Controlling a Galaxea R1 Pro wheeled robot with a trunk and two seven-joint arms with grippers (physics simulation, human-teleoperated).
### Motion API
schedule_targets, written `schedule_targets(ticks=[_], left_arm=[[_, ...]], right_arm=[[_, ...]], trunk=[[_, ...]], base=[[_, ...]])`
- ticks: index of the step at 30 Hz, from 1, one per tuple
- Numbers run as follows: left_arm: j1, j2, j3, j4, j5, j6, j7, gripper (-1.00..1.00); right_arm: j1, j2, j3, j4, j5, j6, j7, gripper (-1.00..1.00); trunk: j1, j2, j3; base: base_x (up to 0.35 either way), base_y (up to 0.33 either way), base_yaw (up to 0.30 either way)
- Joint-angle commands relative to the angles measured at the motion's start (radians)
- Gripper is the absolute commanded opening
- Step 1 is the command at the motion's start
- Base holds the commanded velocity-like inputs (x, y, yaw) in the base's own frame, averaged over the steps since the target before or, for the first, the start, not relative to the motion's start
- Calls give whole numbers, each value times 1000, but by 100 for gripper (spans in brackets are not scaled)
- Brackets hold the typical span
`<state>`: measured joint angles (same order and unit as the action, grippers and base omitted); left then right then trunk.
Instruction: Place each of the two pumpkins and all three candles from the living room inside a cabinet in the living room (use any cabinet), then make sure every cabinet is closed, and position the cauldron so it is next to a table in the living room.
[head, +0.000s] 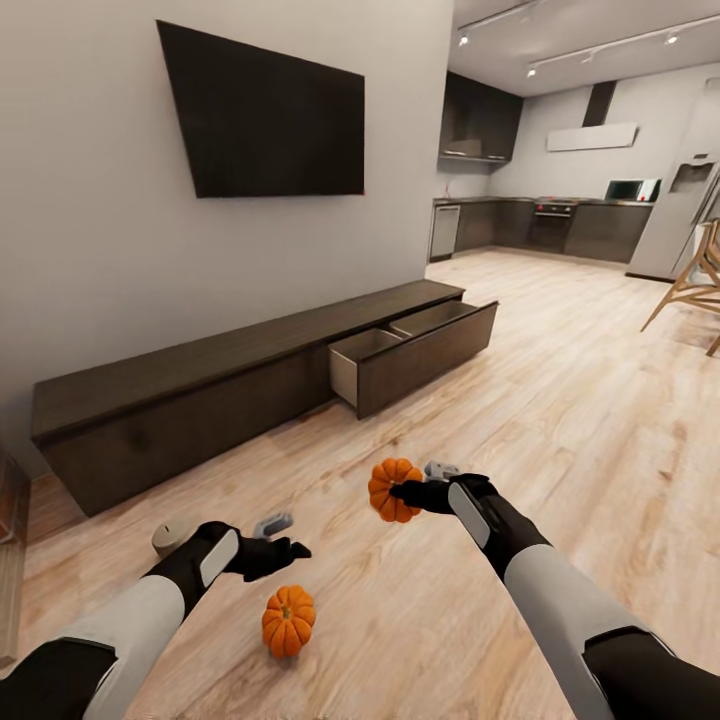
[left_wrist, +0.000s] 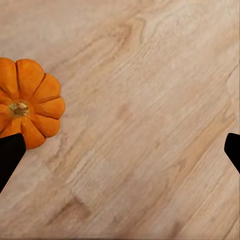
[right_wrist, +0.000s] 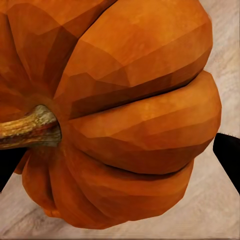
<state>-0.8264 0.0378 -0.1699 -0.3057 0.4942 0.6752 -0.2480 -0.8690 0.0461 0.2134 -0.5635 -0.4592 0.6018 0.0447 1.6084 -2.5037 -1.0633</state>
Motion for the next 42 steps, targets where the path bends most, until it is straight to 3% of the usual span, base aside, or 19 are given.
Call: schedule_targets(ticks=[1,10,14,21,27,31,42], left_arm=[[0,4,-3,-1,0,3,-4,100],[0,53,14,2,2,3,-4,100],[0,59,53,53,4,-2,-5,100],[0,68,62,69,4,-3,-5,100],[0,75,75,68,4,-2,-5,100],[0,76,78,69,4,-2,-5,100],[0,76,79,66,4,-3,-5,100]], right_arm=[[-1,0,1,-1,2,4,3,-100],[-1,0,1,-2,2,2,8,-100],[-1,0,3,-3,2,1,9,-100],[-1,0,7,-22,2,1,7,-100],[1,1,7,-131,2,18,13,-100],[4,1,6,-250,2,77,13,-100],[10,1,6,-387,2,157,12,-100]], trunk=[[0,-1,-5],[4,-3,-40],[6,-4,-58],[9,-5,-87],[12,-7,-110],[14,-8,-125],[19,-10,-168]], base=[[0,0,0],[0,0,0],[0,0,82],[0,0,29],[0,0,1],[0,0,0],[0,0,0]])
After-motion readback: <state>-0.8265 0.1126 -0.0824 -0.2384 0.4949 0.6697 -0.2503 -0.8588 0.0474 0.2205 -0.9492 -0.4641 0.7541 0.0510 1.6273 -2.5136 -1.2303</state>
